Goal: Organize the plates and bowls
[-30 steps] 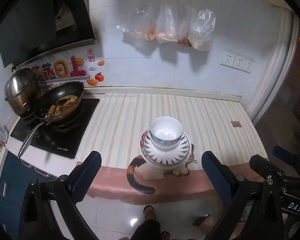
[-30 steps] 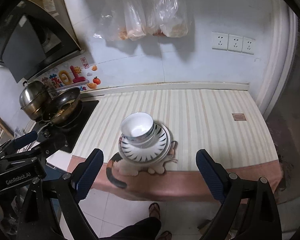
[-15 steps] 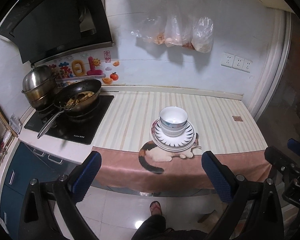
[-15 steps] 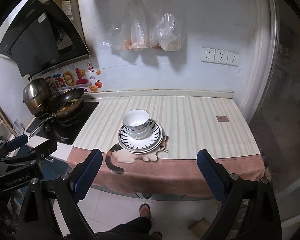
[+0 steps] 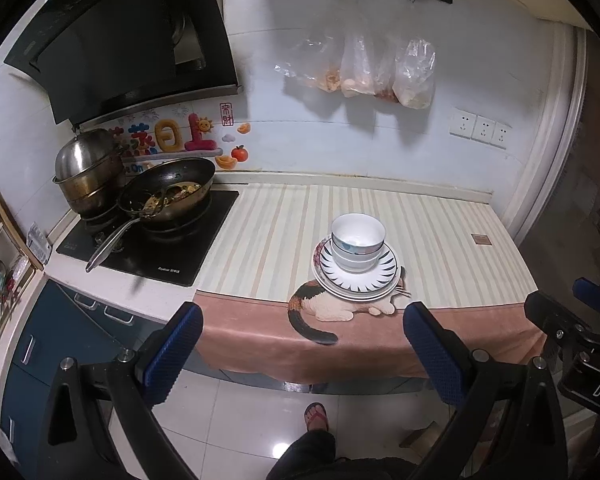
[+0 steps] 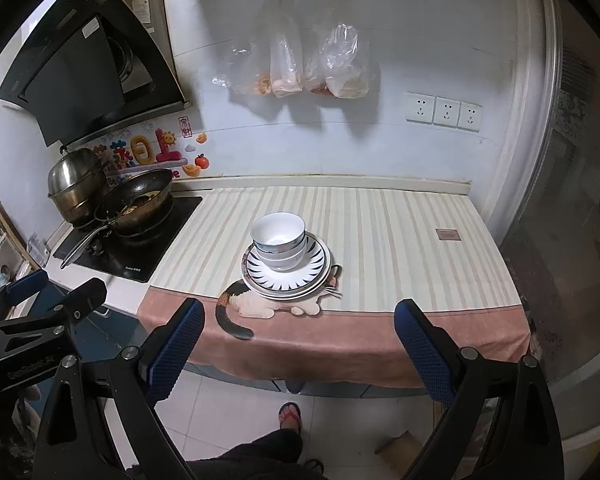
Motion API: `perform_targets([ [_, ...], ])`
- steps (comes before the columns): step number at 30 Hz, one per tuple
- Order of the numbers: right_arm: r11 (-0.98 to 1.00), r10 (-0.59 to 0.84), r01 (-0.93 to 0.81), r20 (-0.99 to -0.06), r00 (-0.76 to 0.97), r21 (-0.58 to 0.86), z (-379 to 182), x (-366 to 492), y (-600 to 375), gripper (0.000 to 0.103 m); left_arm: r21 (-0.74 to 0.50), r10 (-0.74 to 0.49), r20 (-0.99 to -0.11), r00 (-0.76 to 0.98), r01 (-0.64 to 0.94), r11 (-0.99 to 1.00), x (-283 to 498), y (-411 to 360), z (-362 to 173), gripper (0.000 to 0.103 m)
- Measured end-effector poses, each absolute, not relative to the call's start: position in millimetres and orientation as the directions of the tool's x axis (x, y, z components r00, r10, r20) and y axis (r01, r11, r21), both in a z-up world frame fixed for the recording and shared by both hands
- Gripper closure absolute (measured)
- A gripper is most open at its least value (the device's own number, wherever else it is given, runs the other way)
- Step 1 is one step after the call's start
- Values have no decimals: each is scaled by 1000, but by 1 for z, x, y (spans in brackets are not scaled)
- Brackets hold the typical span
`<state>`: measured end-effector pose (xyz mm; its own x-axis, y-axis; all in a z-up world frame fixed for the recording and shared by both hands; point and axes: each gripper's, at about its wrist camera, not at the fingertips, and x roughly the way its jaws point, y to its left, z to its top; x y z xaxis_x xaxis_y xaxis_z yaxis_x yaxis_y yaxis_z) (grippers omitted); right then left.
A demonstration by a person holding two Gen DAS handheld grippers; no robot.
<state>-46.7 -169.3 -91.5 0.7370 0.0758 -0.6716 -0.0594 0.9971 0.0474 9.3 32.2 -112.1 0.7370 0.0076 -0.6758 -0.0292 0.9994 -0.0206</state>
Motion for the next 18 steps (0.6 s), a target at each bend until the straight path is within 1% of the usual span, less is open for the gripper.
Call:
perform_targets([
  [18,997,81,-64,-661,746,51,-86,-28,-167,5,-16,12,-660,751,-31,999,10,32,-103,0],
])
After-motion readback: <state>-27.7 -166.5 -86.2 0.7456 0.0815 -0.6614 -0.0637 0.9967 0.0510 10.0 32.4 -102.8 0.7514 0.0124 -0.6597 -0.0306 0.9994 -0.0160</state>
